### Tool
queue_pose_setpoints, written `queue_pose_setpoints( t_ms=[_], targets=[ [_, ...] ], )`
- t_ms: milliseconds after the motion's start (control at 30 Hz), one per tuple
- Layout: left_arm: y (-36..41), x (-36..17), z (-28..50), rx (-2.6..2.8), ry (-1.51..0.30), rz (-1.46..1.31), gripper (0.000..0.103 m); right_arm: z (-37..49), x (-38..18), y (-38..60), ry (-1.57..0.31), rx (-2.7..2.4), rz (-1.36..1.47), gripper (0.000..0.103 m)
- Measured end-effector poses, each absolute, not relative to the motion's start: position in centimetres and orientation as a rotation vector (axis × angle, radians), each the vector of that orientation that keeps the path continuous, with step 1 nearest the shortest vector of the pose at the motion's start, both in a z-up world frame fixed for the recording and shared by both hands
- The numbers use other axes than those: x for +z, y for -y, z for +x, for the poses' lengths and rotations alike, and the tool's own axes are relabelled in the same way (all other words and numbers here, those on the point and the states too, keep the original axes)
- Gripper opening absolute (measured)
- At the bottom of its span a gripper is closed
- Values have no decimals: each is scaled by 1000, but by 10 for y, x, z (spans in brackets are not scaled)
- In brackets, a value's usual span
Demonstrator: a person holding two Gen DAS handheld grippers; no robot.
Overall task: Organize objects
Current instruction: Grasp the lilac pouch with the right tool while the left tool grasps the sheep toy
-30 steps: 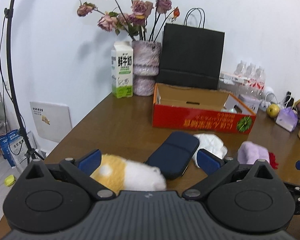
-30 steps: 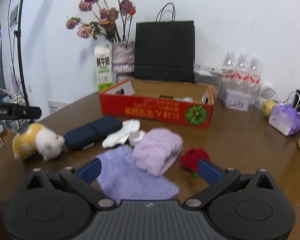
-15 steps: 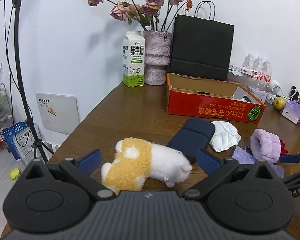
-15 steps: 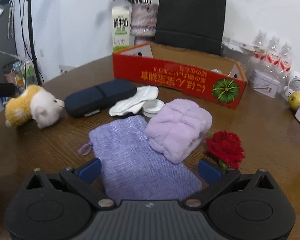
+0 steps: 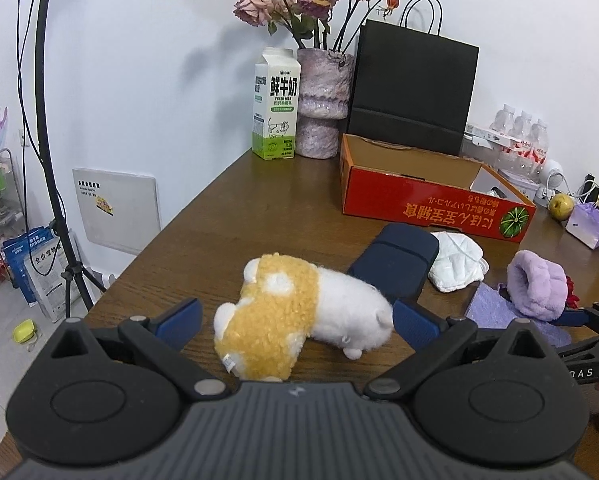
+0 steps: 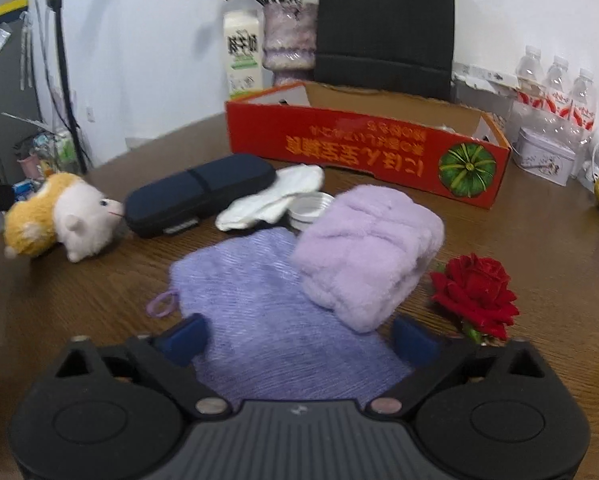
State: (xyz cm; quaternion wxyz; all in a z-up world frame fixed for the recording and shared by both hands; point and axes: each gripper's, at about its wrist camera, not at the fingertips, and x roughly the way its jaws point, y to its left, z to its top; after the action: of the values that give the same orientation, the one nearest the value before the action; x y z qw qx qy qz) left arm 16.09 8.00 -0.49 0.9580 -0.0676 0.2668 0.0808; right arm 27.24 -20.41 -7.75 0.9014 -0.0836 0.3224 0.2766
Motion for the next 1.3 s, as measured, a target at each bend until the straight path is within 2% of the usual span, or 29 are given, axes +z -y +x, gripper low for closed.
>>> queue_pose_setpoints(
  t_ms=[67,100,133,167,633,800,1100,1167,1233,1300],
  targets=[
    [-80,-6,161,163,-546,-138,103,263,-75,203,-645,601,-174,55],
    [-81,-7,162,162,-548,-139,103,258,-74,202,-636,617,-176,45],
    [-81,-8,162,162,-551,-140,103,253,-73,200,-629,636,-175,25],
    [-82,-9,163,161,-554,-142,103,248,-73,198,-625,650,-175,23],
    [-94,-18,199,75,-651,-88,103,201,-56,193,-411,525,-198,22],
    [-101,-30,210,100,-699,-32,103,201,-55,198,-397,504,-181,23],
    [-123,-38,212,32,-642,2,103,203,-54,200,-402,497,-175,23],
    [-124,-44,212,-4,-662,-12,94,202,-55,200,-399,491,-171,23],
    [-124,-49,212,-1,-691,-35,56,201,-55,200,-399,486,-168,23],
    [-124,-52,206,31,-689,-87,55,201,-55,200,-398,484,-166,23]
  ],
)
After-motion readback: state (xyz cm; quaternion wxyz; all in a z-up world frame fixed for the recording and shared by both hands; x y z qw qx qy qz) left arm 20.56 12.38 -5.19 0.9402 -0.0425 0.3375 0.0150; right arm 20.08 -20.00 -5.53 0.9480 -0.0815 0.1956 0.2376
